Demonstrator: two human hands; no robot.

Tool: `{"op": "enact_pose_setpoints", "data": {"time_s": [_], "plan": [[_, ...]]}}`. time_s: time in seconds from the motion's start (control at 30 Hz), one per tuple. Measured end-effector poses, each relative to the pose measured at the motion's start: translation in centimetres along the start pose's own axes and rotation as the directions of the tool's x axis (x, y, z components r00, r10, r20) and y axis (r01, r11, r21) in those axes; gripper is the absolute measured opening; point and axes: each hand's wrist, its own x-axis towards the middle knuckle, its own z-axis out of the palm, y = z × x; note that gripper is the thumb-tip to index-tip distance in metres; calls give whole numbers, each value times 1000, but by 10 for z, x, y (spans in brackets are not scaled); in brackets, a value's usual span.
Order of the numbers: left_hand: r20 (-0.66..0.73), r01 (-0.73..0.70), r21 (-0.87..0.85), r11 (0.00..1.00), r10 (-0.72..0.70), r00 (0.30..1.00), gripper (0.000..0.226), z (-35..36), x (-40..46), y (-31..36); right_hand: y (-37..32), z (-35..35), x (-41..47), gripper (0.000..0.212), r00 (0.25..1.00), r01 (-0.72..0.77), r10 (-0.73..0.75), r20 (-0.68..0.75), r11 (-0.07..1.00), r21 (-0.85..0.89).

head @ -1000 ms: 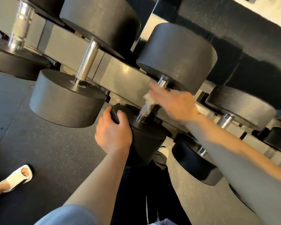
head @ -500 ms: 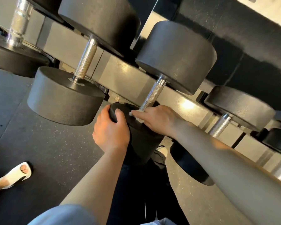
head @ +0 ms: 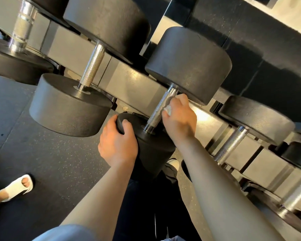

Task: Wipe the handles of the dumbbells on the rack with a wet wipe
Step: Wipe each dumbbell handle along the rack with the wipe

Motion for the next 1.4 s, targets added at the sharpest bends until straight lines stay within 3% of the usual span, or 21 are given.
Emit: {"op": "enact_pose_setpoints", "data": {"time_s": [0.1,0.17,0.27,0.4,0.47,0.57,0.7,0.77,0.83,0.9,0.97,1.03,1.1,1.13,1.17,1.3,1.4], "plan": [[8,-10,8,1000,10,1000,48,1,1,0,-5,10,0,20,990,-144,141,27,969,201],[10,-10,9,1000,10,1000,50,0,2,-1,-4,14,-6,10,959,-271,279,42,872,407],[17,8,12,1000,-8,1000,44,0,1,-1,-1,15,-11,8,871,-429,489,42,718,548],[14,6,14,1000,-6,1000,43,0,1,0,-5,13,15,21,657,-554,735,168,320,769],[15,1,17,1000,-2,1000,43,1,2,-1,-16,14,26,29,657,-538,725,208,257,803],[17,1,18,1000,-1,1000,44,0,2,-2,-33,18,26,39,743,-453,651,156,316,834],[16,-1,23,1000,1,1000,44,0,2,-1,-30,23,-3,52,906,-284,423,-5,618,733],[15,-1,20,1000,0,1000,44,0,2,-1,-21,24,-17,37,947,-169,282,-150,840,515],[16,-3,21,1000,3,1000,46,0,2,-1,-12,21,-15,23,945,-142,234,-229,923,358],[18,-9,23,1000,8,1000,49,0,1,-2,-9,16,-4,17,940,-163,265,-217,903,397],[18,-6,19,1000,6,1000,48,0,2,-2,-13,16,7,16,918,-212,358,-174,810,547],[22,-4,21,1000,4,1000,46,0,3,-2,-21,22,12,22,851,-314,521,-67,607,730],[24,-3,21,1000,2,1000,44,0,2,-2,-28,24,13,29,759,-401,641,115,322,858],[23,-3,18,1000,2,1000,44,0,2,-1,-28,24,15,29,741,-427,650,168,263,865],[20,-2,17,1000,1,1000,44,0,1,-1,-24,24,17,27,754,-448,631,179,296,844],[17,-2,22,1000,2,1000,44,-1,2,-1,-8,18,8,23,890,-442,390,236,611,657],[22,-5,25,1000,5,1000,46,0,2,-1,-7,22,-17,30,875,-438,244,419,770,464]]}}
